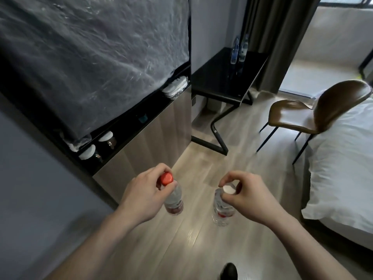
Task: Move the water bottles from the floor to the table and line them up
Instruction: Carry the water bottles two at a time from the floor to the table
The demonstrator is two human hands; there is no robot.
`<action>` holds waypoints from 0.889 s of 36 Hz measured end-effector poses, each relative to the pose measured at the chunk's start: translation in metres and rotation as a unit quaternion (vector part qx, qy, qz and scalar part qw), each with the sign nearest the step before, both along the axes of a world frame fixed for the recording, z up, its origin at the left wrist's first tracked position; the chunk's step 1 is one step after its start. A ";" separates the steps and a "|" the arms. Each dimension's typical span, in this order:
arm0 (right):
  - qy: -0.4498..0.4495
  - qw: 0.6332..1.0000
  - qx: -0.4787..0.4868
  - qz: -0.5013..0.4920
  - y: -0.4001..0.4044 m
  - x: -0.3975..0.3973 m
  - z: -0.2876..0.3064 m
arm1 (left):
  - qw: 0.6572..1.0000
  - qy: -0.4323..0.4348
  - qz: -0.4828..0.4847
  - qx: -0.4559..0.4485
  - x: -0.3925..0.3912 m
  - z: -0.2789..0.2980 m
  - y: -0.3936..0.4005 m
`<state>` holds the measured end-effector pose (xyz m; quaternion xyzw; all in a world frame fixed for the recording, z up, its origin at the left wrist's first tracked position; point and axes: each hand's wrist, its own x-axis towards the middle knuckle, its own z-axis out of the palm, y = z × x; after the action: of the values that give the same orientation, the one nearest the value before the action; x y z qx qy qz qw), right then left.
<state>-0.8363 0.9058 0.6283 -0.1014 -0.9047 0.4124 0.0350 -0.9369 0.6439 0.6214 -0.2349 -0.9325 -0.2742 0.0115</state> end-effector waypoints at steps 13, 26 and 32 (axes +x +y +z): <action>-0.002 0.998 0.011 0.058 0.167 -0.106 0.021 | 0.993 -0.026 0.113 0.014 -0.065 0.018 0.135; 0.000 0.997 0.022 0.069 0.287 -0.248 0.008 | 0.995 -0.035 0.096 -0.012 -0.217 -0.007 0.243; -0.002 0.999 0.031 0.038 0.336 -0.315 0.015 | 0.997 -0.049 0.056 -0.015 -0.302 -0.008 0.303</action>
<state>-1.1509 1.2418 0.6428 -0.0667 -0.9201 0.3853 0.0211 -1.2385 0.9466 0.6130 -0.1691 -0.9475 -0.2703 -0.0220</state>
